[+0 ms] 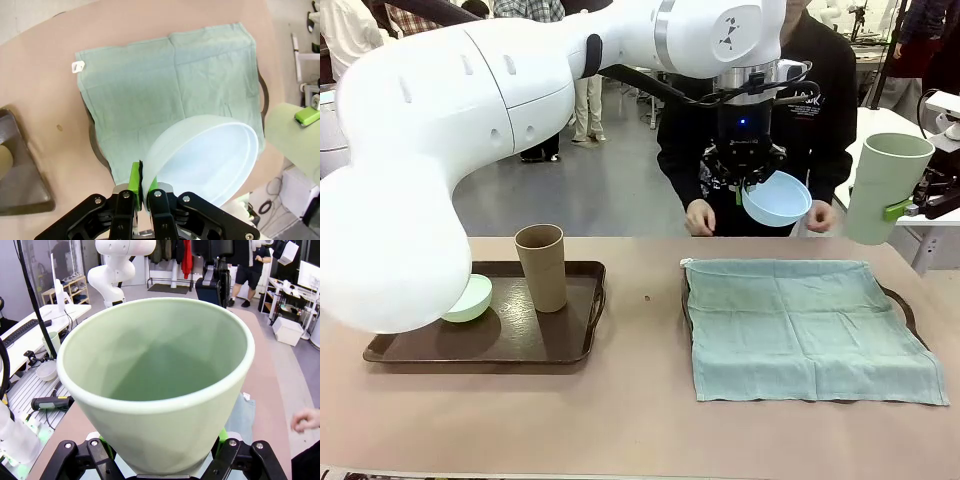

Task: Set up a tray with a mat and arrange the tableware.
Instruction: Place the Picnic Bowl and Reusable plastic cup back onto the Handle tray in front of the human's position.

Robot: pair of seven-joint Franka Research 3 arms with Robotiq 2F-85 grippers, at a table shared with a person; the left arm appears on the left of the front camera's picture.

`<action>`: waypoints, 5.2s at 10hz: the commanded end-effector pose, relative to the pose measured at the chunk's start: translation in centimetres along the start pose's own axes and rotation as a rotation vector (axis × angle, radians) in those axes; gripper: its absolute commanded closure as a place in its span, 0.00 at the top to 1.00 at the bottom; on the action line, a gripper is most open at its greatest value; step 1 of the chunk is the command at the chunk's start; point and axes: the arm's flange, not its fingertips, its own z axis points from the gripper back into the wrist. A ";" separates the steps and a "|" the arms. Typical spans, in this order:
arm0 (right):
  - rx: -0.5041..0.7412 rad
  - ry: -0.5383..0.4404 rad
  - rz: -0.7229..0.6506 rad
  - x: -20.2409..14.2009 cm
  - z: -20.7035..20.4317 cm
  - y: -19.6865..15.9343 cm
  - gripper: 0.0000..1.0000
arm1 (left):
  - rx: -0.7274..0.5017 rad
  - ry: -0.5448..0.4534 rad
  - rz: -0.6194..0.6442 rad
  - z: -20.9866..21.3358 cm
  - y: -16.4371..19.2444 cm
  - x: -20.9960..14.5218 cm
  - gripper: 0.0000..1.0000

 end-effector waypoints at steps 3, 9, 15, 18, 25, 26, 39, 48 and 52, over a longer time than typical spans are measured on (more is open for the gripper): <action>0.000 0.000 0.000 0.0 0.0 0.0 0.84 | -0.012 0.002 -0.016 0.5 0.2 0.1 0.00; -0.108 -0.064 -0.038 -7.9 -2.7 -1.5 0.84 | -0.149 0.090 0.150 -6.9 4.1 -1.6 0.05; -0.087 -0.085 -0.077 -10.0 -3.4 -1.7 0.84 | -0.130 0.147 0.164 -9.5 3.0 2.1 0.05; -0.064 -0.089 -0.080 -13.1 -4.3 -2.5 0.84 | -0.162 0.181 0.211 -12.7 5.5 2.2 0.05; 0.029 -0.093 -0.136 -17.2 -7.6 -3.4 0.84 | -0.177 0.253 0.167 -18.7 6.1 1.9 0.05; 0.036 -0.088 -0.147 -17.7 -8.0 -3.5 0.84 | -0.178 0.261 0.164 -19.1 6.1 1.8 0.05; -0.065 0.142 -0.288 -14.4 -3.9 -1.2 1.00 | -0.108 0.350 0.155 -18.8 6.5 0.9 0.86; -0.341 0.530 -0.764 2.4 -0.2 2.4 1.00 | 0.053 0.164 0.075 -3.7 8.0 -4.5 1.00; -0.584 0.851 -1.112 12.1 -0.9 3.1 1.00 | 0.206 0.044 0.066 4.6 8.1 -8.5 1.00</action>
